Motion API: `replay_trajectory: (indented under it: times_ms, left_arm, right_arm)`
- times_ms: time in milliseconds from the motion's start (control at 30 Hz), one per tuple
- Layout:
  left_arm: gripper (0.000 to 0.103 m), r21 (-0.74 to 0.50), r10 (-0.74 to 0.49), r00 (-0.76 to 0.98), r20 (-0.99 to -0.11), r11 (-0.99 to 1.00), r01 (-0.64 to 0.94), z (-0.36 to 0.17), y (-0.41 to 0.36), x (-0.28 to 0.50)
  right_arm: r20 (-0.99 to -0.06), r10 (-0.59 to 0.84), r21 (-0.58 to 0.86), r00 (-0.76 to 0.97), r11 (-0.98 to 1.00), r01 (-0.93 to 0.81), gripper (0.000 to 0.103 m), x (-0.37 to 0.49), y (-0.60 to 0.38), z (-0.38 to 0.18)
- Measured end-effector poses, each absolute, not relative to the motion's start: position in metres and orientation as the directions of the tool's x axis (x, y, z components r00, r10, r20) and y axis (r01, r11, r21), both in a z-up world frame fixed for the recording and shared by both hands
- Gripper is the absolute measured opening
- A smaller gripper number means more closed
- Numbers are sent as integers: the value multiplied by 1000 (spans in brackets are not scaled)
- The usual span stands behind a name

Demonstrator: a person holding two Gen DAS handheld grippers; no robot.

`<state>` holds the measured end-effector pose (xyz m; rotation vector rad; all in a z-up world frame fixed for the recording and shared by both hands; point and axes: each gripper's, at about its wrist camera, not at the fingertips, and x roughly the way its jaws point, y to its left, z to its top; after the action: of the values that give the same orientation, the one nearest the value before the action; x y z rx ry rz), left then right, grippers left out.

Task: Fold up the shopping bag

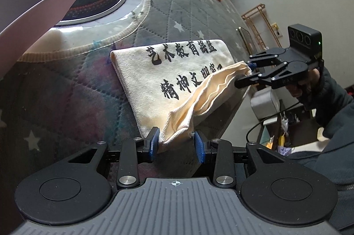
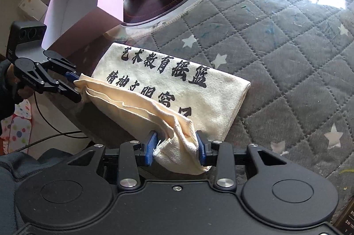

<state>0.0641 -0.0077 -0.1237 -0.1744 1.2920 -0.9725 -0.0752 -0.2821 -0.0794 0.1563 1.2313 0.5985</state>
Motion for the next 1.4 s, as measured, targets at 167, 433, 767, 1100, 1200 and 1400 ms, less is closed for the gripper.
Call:
replay_trajectory:
  times_ms: [167,433,767,1100,1200,1400]
  left_arm:
    - [36,-626,-685,-51,-727,630,460,-126,-7,68]
    - [35,-635,-676,-44,-735,666,392,-128,-7,72]
    - [35,-587,-630,2,-777,725,362,-121,-16,67]
    - [35,-604,-637,-16,-771,723,336,-124,-16,71]
    - [35,-602,-632,-18,-774,729,325,-124,-17,71]
    - [35,-595,-621,-15,-784,743,305,-123,-18,71]
  right_arm:
    - [-841,513,454,170,842,-292,38,-67,-285,-82]
    - [-848,506,459,158,850,-258,38,-65,-284,-81]
    - [-875,452,390,173,870,-300,38,-69,-274,-76]
    - [-908,331,223,256,901,-373,44,-79,-254,-64]
    - [-902,307,174,302,902,-396,44,-83,-250,-56]
    - [-869,287,68,403,876,-477,44,-99,-235,-41]
